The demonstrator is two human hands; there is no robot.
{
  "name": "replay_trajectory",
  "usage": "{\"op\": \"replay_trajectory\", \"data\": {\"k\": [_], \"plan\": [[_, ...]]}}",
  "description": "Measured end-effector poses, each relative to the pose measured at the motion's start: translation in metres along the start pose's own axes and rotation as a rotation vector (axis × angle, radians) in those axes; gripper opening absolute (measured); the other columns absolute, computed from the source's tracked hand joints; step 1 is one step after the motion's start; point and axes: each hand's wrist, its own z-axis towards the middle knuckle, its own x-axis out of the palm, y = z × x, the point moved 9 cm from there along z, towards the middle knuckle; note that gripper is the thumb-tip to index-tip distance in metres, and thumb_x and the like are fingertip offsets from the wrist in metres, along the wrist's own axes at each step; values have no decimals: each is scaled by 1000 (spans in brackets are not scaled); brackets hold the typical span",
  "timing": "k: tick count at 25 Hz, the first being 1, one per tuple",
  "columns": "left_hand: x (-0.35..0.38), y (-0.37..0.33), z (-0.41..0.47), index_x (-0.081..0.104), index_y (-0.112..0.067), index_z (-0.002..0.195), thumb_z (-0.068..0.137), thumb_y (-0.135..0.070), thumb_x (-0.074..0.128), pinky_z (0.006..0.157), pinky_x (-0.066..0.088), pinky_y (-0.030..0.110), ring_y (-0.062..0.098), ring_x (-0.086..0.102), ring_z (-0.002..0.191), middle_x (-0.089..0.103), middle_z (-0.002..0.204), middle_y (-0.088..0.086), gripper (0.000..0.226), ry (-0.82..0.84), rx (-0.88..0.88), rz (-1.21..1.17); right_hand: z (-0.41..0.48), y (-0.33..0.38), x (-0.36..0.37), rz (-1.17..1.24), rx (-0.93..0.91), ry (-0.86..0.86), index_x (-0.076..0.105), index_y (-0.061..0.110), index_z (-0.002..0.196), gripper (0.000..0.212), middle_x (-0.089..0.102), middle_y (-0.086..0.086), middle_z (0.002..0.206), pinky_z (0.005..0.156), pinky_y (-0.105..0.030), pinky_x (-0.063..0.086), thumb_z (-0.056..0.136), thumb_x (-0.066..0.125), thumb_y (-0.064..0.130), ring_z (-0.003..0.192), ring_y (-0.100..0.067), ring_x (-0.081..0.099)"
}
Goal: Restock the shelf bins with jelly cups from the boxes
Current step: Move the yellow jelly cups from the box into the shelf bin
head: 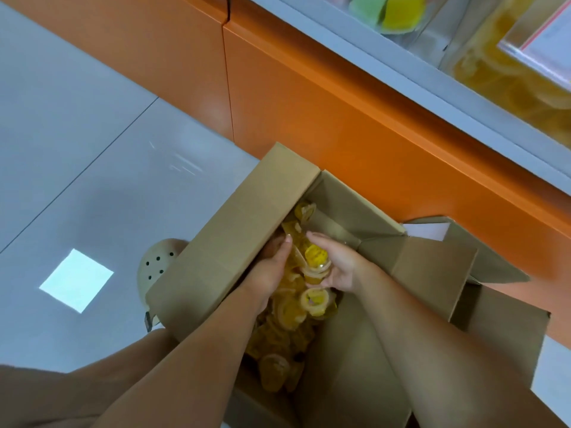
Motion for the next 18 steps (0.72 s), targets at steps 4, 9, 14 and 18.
{"op": "replay_trajectory", "data": {"k": [4,9,14,18], "plan": [[18,5,-7,53,-37,135,89,-66,54,92,50,32,16,60,109,63,124,-6,54,167,0,-54,-29,1,6,79,-51,74,62,29,117,36,65,-3,115,72,-37,51,85,67,44,98,-26,62],[35,-23,-46,66,-29,118,82,-54,73,89,58,47,22,73,97,76,106,2,45,226,135,-180,-79,15,0,177,-241,92,60,19,124,38,69,-4,92,50,-26,55,90,62,36,80,-17,68],[50,-66,-103,64,-34,115,90,-53,65,87,59,44,19,72,95,73,106,-1,32,259,266,-75,-158,39,-10,93,-422,82,63,29,120,27,71,1,87,51,-23,52,94,55,33,75,-13,68],[53,-96,-173,63,-44,106,83,-64,64,85,59,47,23,70,99,71,109,2,30,366,314,31,-239,45,-10,18,-535,105,61,39,121,30,69,3,85,48,-21,48,93,54,32,70,-11,66]]}}
